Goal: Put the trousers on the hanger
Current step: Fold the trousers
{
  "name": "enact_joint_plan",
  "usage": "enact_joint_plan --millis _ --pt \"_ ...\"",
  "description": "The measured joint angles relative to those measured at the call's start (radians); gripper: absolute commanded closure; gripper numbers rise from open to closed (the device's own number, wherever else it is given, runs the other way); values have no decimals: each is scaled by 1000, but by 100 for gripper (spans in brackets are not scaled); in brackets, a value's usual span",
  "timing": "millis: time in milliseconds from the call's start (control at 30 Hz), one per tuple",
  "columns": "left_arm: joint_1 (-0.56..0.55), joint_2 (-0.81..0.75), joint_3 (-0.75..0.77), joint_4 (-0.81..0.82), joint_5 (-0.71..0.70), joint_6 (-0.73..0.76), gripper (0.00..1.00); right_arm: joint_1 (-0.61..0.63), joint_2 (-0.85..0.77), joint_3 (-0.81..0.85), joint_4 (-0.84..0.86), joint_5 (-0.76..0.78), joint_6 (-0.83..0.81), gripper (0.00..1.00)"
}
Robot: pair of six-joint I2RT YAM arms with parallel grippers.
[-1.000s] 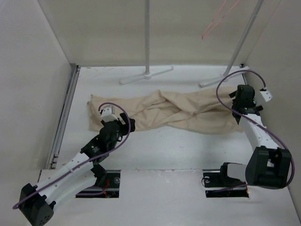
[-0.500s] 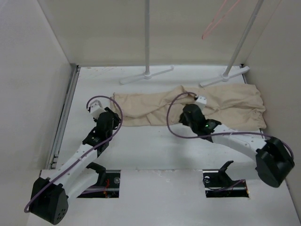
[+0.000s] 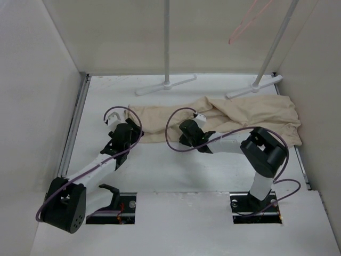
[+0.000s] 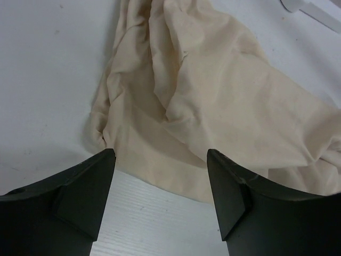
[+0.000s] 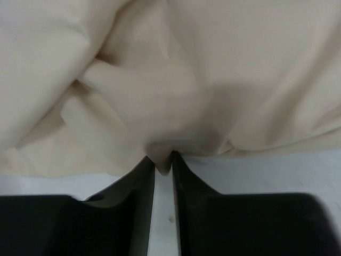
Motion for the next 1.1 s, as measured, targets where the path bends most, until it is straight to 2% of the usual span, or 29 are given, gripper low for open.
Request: enact_joint_plan --millis 67,167,300,367,433,533,600,700,833,967,1100 --pt "4 -8 0 6 10 -5 33 -5 43 41 7 0 27 94" --pt "22 -69 -9 6 18 -9 34 14 53 54 2 7 45 95" --pt "73 -220 -29 -43 19 -14 35 182 -6 16 -26 23 44 94" --pt "89 -286 -39 -79 18 -15 35 317 -71 -19 -45 24 56 84" --pt "93 -336 -55 -114 20 -15 35 444 -136 -54 -56 11 84 57" --pt "101 -395 -96 -182 24 -15 35 546 -195 -95 -63 -14 110 41" --pt "119 -412 -114 -231 29 -15 39 542 -226 -122 -81 -12 116 28" --pt "158 -423 -126 -297 45 -16 45 518 -295 -150 -122 16 97 20" --pt "214 -510 -128 -397 52 -21 45 502 -380 -141 -140 66 34 18" --pt "273 -601 -128 -447 0 -22 38 472 -399 -130 -141 89 -19 18" --pt "321 -501 -129 -398 -68 -24 36 417 -421 -135 -135 93 -57 18"
